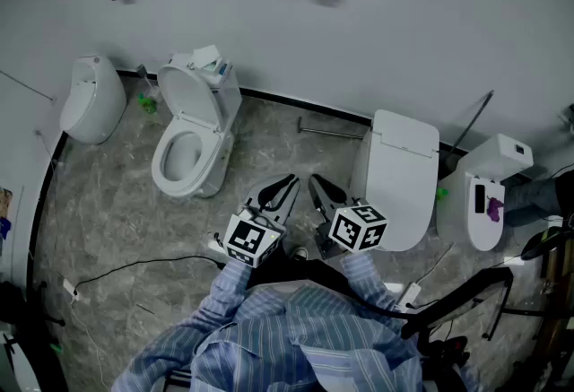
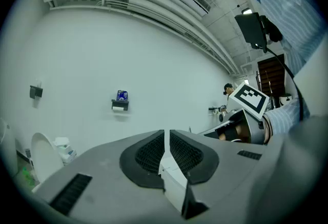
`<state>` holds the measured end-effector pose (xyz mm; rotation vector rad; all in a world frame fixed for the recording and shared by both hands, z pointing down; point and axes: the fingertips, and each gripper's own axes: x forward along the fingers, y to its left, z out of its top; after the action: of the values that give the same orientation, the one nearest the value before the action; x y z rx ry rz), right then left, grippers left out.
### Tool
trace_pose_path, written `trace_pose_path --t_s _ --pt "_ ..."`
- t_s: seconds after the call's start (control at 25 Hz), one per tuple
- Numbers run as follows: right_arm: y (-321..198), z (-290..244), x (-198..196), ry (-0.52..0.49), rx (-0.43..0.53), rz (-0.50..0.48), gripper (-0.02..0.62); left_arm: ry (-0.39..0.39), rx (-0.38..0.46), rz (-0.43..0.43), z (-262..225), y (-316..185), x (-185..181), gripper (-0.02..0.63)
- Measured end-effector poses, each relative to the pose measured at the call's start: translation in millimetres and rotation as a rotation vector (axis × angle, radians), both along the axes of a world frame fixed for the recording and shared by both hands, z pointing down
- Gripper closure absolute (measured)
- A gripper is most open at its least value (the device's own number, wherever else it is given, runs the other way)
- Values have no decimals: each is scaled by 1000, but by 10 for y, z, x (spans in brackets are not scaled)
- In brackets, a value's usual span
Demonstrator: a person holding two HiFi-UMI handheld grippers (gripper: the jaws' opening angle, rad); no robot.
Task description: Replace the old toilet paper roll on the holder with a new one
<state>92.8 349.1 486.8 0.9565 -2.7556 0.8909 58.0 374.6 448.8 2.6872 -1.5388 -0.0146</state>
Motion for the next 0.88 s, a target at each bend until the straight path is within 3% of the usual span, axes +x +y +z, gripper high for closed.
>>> trace_pose_path --t_s 0.6,0.88 --pt "-485 11 -122 -21 -15 37 581 40 -22 19 22 -493 -176 574" --pt "-911 15 -413 -33 -34 38 581 45 -28 22 15 -956 -495 574"
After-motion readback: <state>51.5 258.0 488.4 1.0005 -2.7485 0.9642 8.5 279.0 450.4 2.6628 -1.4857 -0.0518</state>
